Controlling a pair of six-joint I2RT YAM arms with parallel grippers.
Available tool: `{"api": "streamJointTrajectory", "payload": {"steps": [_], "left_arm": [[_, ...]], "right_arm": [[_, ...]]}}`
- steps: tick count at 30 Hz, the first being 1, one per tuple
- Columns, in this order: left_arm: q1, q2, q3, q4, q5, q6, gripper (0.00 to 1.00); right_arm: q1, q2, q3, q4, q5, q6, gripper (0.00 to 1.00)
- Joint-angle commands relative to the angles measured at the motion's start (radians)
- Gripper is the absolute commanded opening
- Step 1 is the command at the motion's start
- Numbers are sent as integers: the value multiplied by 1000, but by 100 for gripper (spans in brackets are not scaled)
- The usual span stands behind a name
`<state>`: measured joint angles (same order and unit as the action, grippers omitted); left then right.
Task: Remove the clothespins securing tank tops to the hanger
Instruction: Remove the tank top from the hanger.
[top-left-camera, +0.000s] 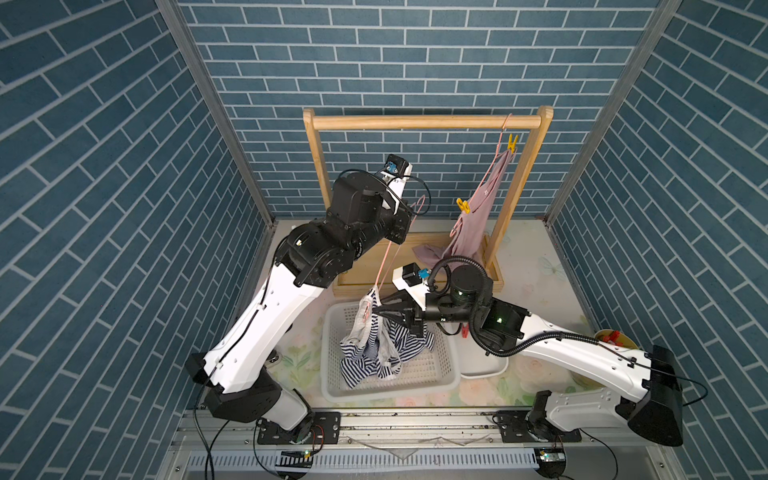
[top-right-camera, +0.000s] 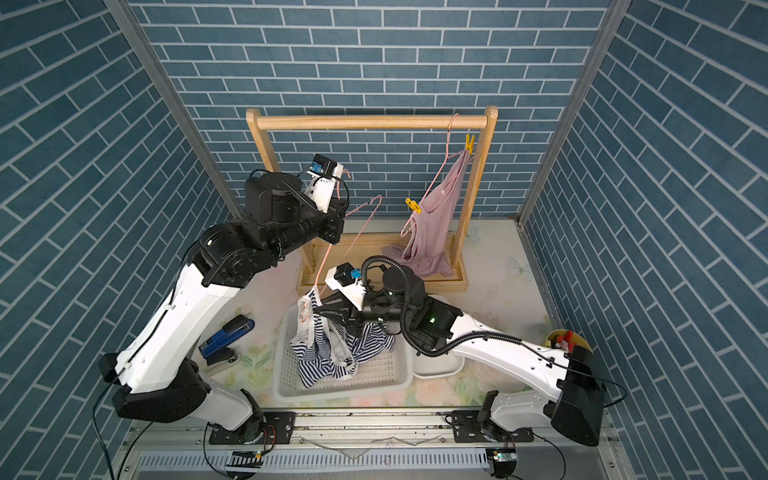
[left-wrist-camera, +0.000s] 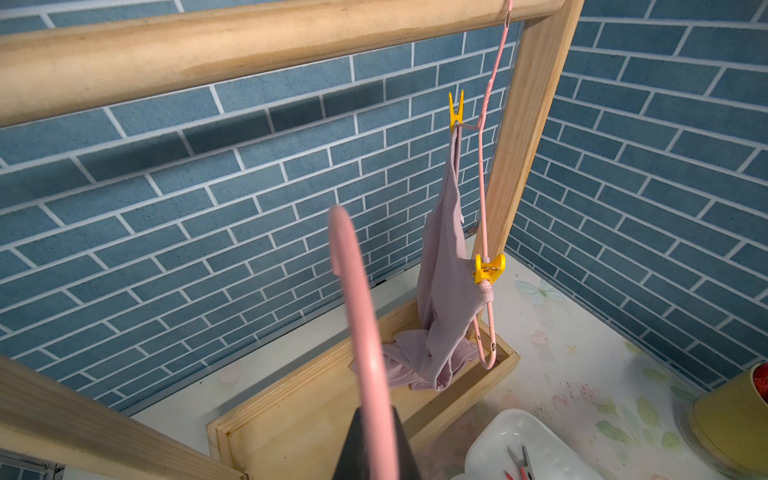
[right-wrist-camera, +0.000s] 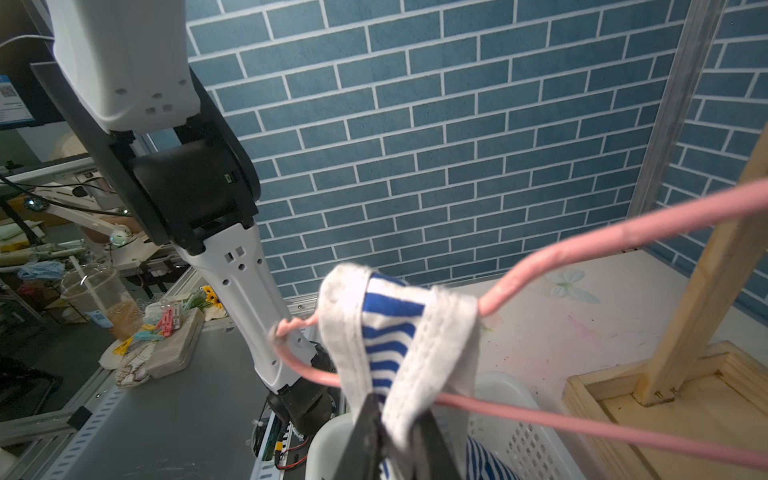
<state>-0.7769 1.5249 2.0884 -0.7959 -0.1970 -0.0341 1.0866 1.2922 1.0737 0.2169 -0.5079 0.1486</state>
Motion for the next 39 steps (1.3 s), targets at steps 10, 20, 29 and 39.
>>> {"api": "streamJointTrajectory", "payload": {"steps": [10, 20, 29, 39], "left_arm": [[44, -25, -50, 35, -23, -7, 0], [63, -16, -53, 55, -55, -12, 0], [84, -18, 11, 59, -96, 6, 0], [87, -102, -37, 74, -165, 27, 0]], "right_arm": [[20, -74, 38, 30, -51, -13, 0], [66, -45, 97, -48, -175, -32, 0], [82, -39, 27, -92, -111, -29, 0], [-4, -150, -145, -48, 129, 32, 0]]}}
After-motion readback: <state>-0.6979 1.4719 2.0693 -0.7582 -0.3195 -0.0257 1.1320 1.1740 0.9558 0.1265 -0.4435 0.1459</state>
